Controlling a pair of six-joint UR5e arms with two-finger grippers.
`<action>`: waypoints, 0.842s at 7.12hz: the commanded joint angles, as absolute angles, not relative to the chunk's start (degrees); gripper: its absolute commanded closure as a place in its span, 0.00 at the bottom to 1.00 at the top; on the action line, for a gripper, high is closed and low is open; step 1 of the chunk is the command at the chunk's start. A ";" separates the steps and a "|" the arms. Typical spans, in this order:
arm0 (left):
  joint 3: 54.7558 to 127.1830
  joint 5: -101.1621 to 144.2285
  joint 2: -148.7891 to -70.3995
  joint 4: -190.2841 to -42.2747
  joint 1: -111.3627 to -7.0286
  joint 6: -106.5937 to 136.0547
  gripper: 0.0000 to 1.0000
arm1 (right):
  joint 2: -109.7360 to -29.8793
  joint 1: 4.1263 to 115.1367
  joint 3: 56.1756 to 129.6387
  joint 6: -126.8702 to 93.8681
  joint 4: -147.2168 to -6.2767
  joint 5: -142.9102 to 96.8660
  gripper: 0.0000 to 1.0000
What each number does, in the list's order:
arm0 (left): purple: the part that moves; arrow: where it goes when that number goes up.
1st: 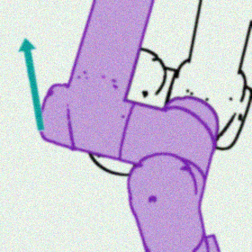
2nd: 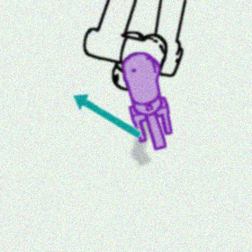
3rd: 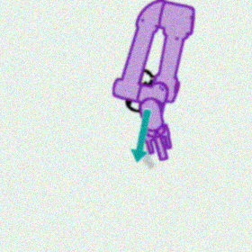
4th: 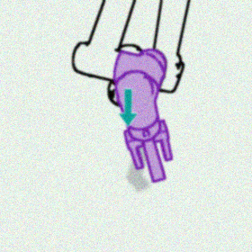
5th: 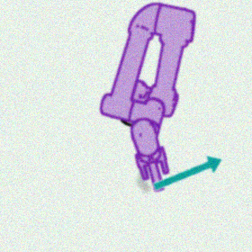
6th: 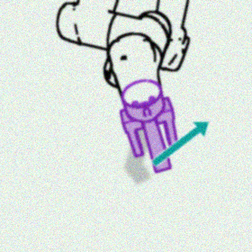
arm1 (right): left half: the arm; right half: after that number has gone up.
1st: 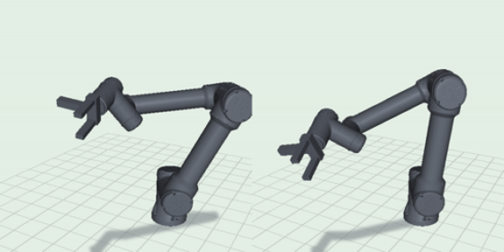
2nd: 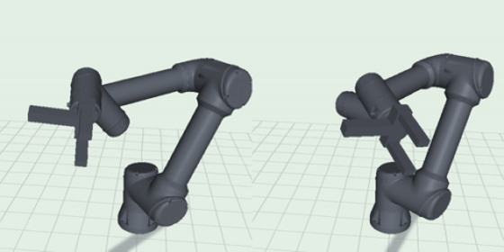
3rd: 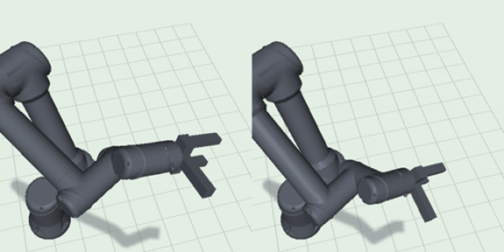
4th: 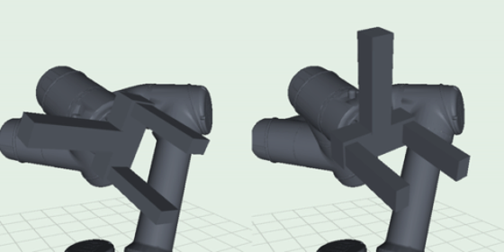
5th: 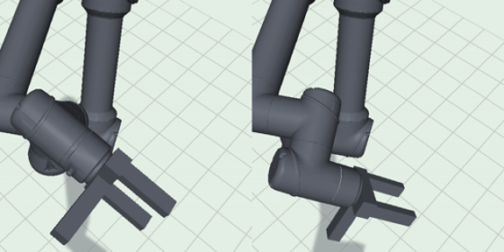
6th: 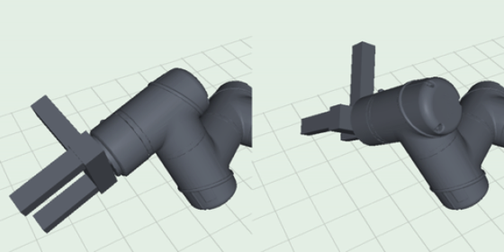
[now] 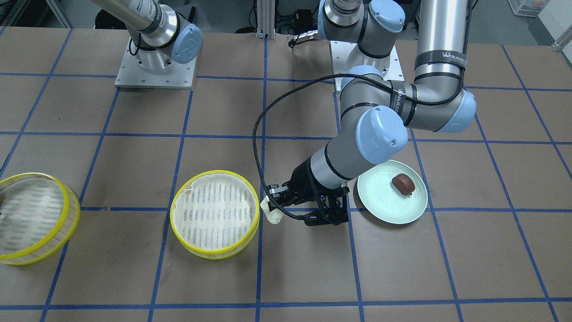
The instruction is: Stack buns with steamer
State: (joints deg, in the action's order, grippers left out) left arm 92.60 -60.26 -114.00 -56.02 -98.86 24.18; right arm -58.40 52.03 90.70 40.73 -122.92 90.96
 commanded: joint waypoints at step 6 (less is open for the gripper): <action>94.92 -58.62 -119.18 -47.73 -103.62 31.72 0.01 | -63.53 52.03 90.62 40.26 -118.42 91.06 0.97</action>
State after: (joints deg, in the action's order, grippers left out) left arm 94.95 -58.63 -119.13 -48.22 -103.15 29.82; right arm -61.49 52.03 90.62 40.52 -120.96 91.14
